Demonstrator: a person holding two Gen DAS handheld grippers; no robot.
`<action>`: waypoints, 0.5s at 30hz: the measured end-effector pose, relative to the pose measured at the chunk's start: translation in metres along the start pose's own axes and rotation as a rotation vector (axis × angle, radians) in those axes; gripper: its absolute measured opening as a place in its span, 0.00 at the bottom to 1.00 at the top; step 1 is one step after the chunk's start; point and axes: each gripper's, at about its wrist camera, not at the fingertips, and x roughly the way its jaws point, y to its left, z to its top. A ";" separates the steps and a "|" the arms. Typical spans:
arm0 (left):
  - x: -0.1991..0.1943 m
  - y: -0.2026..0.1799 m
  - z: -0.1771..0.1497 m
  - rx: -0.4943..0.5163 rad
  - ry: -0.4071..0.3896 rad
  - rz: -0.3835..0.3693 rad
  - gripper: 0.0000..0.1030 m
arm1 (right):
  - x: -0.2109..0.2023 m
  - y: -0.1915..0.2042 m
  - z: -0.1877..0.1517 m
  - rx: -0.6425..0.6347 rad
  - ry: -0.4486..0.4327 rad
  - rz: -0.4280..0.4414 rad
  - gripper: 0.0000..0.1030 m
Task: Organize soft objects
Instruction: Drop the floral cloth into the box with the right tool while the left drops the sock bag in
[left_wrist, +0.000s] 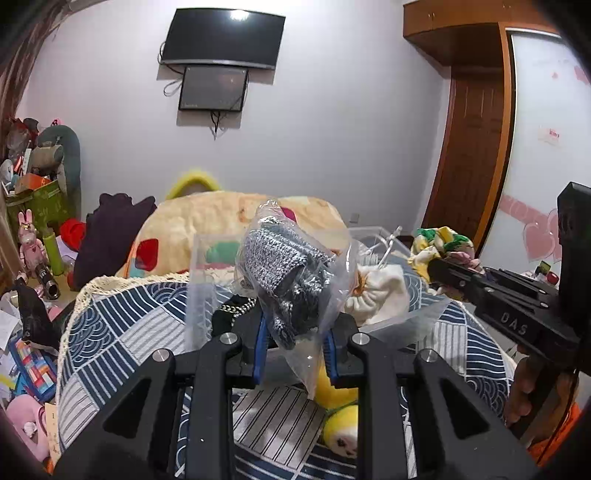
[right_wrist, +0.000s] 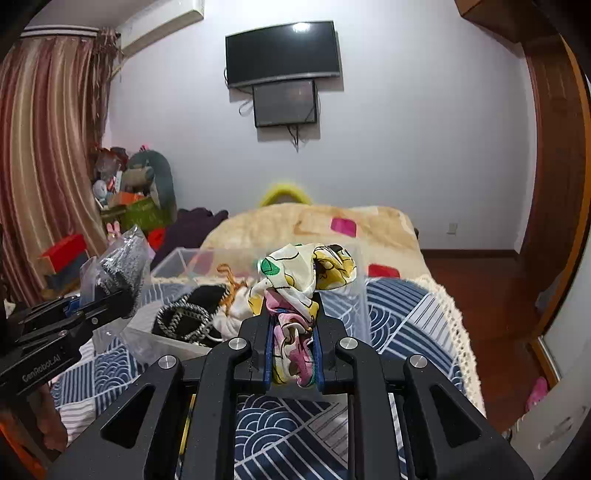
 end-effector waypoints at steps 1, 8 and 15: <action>0.006 -0.001 -0.001 0.004 0.012 0.001 0.24 | 0.003 0.000 -0.001 0.001 0.008 -0.004 0.14; 0.038 -0.005 -0.003 0.011 0.066 0.005 0.24 | 0.025 -0.002 -0.005 0.019 0.068 -0.021 0.14; 0.050 -0.008 -0.003 0.031 0.101 0.017 0.24 | 0.034 0.005 -0.006 -0.016 0.114 -0.015 0.18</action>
